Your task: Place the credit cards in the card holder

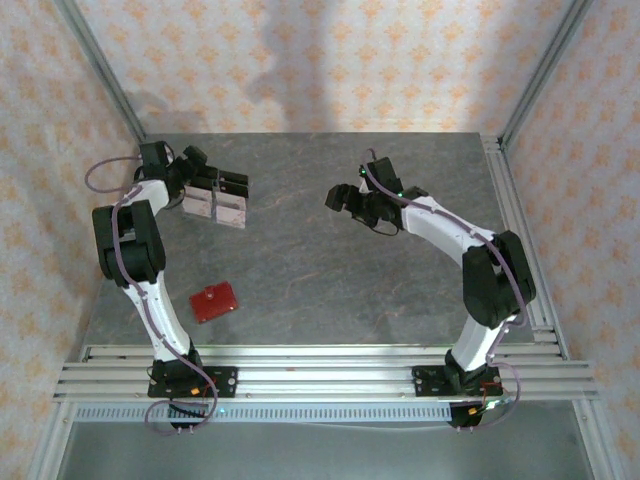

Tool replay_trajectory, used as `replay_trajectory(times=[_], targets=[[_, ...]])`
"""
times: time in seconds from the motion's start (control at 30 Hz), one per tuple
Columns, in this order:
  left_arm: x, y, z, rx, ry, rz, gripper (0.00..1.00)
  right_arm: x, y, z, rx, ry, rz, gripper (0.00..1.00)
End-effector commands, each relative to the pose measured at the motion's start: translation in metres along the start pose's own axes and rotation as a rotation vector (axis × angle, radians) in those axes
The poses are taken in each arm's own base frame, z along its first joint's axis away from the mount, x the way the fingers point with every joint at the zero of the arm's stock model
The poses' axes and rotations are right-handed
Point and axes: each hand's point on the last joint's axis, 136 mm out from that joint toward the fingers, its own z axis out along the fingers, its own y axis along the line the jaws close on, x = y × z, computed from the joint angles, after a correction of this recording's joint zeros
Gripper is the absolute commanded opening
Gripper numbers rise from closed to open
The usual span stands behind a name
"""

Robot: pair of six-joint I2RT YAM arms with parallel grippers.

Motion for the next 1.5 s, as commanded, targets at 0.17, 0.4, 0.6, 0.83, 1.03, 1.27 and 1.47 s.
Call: replay_trajectory(times=[0.17,0.4,0.6,0.83,1.03,1.27,1.47], targets=[[0.013,-0.039,-0.029,0.119,0.003,0.049,1.00,-0.010,0.011,0.002,-0.019,-0.019,0.007,0.80],[0.038,-0.061,-0.053,0.174,0.013,0.075,1.00,-0.012,0.011,0.011,-0.020,-0.013,0.028,0.79],[0.073,-0.081,-0.065,0.211,0.044,0.102,1.00,-0.017,0.016,0.028,-0.015,-0.007,0.033,0.79],[0.094,-0.103,-0.088,0.236,0.033,0.145,1.00,-0.014,0.032,0.060,-0.005,0.031,0.000,0.77],[0.060,-0.087,-0.111,0.080,-0.058,0.177,1.00,-0.007,0.052,0.081,0.000,0.047,-0.043,0.77],[0.024,-0.051,-0.091,0.006,-0.074,0.089,1.00,-0.011,0.081,0.104,-0.064,-0.004,-0.086,0.77],[0.024,-0.040,-0.057,0.048,0.010,0.096,1.00,-0.020,0.094,0.126,-0.120,-0.048,-0.100,0.77]])
